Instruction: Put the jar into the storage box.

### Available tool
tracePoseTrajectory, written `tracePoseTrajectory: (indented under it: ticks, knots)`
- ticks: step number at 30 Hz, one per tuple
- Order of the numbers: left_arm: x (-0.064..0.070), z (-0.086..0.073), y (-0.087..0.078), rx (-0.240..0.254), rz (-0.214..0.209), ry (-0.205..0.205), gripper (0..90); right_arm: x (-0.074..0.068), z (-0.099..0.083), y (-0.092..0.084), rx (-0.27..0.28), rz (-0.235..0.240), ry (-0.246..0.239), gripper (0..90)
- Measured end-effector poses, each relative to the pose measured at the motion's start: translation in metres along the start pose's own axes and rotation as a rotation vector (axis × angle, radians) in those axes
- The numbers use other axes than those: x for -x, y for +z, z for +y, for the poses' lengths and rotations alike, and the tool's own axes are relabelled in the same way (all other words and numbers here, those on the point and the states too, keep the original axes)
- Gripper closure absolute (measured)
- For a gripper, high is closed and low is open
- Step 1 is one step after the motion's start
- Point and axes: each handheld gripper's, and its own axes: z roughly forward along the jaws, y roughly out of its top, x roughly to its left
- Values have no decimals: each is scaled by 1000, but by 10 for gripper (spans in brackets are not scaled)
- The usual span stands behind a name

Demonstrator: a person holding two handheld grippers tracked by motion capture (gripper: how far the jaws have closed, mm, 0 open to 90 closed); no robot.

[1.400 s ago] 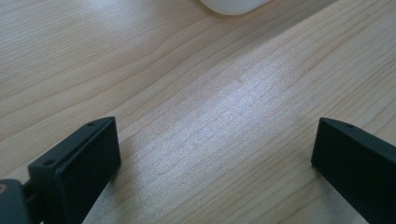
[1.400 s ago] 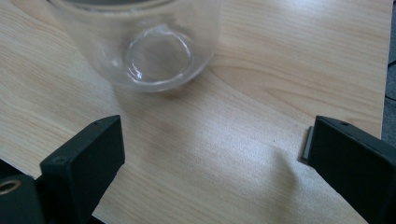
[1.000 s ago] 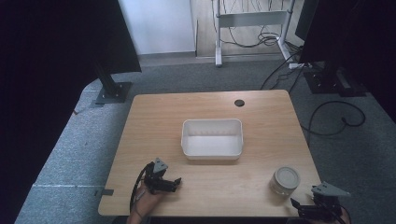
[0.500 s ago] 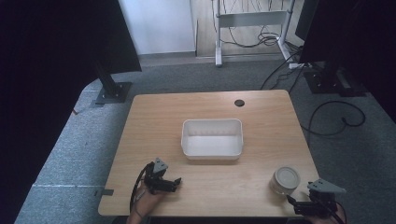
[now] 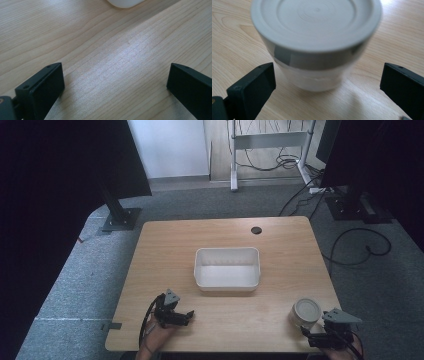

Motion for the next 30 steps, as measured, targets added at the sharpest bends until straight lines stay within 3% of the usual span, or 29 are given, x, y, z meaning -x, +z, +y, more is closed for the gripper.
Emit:
tracePoseTrajectory:
  ticks: [26,30]
  knots:
    - [0,0,0,0,0,0,10,-8,14,27,-9,26,10,36]
    - [0,0,0,0,-1,0,10,-9,14,31,-20,10,14,60]
